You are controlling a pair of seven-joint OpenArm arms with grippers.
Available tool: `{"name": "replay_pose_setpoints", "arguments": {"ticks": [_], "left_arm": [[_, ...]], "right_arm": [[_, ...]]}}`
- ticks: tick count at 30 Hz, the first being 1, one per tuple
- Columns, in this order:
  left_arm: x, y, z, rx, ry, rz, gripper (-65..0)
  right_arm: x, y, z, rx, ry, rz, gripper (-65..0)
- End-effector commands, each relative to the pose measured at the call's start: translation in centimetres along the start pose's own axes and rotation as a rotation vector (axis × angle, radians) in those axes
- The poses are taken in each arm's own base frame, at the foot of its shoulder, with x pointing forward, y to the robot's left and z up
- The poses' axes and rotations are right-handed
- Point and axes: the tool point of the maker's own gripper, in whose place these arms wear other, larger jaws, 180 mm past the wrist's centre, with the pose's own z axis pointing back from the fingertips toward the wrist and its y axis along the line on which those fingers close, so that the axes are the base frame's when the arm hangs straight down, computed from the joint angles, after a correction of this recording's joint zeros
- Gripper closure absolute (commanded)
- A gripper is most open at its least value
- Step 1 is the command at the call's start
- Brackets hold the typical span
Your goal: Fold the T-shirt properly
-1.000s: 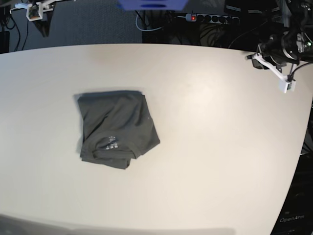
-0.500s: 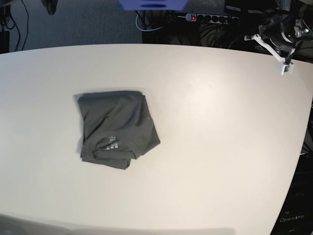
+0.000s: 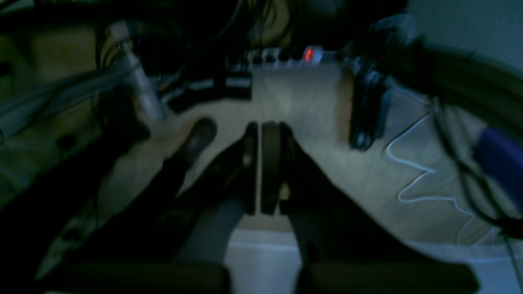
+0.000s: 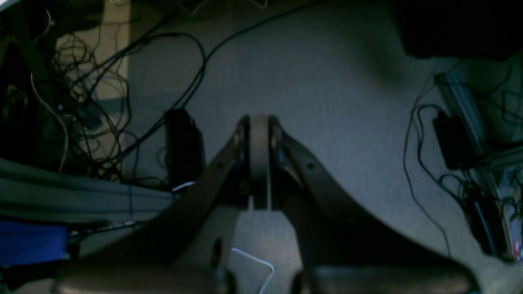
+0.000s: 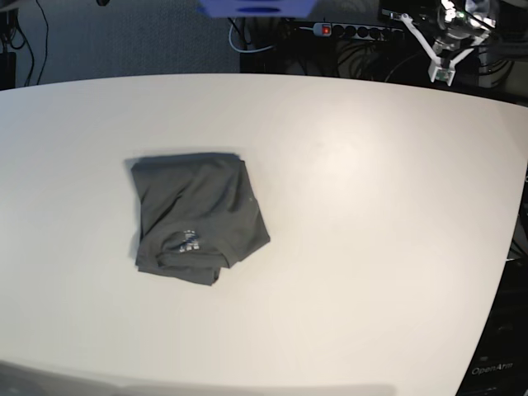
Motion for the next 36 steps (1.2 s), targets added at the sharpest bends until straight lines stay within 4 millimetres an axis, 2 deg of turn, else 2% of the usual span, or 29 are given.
{"name": "replay_pose_setpoints", "arguments": {"ticks": [1,3,8,11,17,21,25,28,30,34,36], "left_arm": [[-0.3,0.3,-0.4,0.017,-0.006,-0.020,-1.7],[-1.8,-0.1,-2.1,0.026,0.019,-0.058,-1.7],[-4.4,-1.1,-5.2,0.005,0.060,-0.090,-1.7],[-5.5,-1.5,-6.7,-0.010,0.062,-0.058,-1.7],[-7.9,-1.3,-10.4,-0.032,0.097,0.013,-1.7],[-9.2,-1.8,-12.6,-0.064,0.097,0.087,-1.7],[-10.4,-2.4,-14.5,-0.098,0.081,0.147,-1.7],[-11.0,-3.7,-15.6,-0.129,0.078,0.199,-1.7],[-11.3,-3.7,-16.1,-0.134,0.076,0.223,-1.7],[-11.7,-4.9,-16.8,-0.157,0.059,0.286,-1.7],[-11.2,-5.3,-17.1,-0.165,0.045,0.305,-1.7]], "right_arm": [[-0.4,-0.4,0.6,0.001,0.007,0.009,-0.1],[-2.2,0.0,0.3,0.014,0.055,-0.004,-0.1],[-4.3,0.4,-0.8,0.016,0.095,-0.051,-0.1],[-5.4,0.4,-1.7,0.033,0.125,-0.055,-0.1],[-8.8,2.5,-4.2,0.095,0.225,-0.092,-0.1],[-10.8,3.0,-6.1,0.115,0.311,-0.131,-0.1],[-11.9,3.4,-8.1,0.124,0.361,-0.190,-0.1],[-12.7,3.6,-9.5,0.127,0.422,-0.242,-0.1],[-13.0,3.8,-10.5,0.130,0.460,-0.269,-0.1],[-12.8,4.4,-12.5,0.152,0.522,-0.290,-0.1],[-13.1,5.0,-13.1,0.170,0.571,-0.283,-0.1]]}}
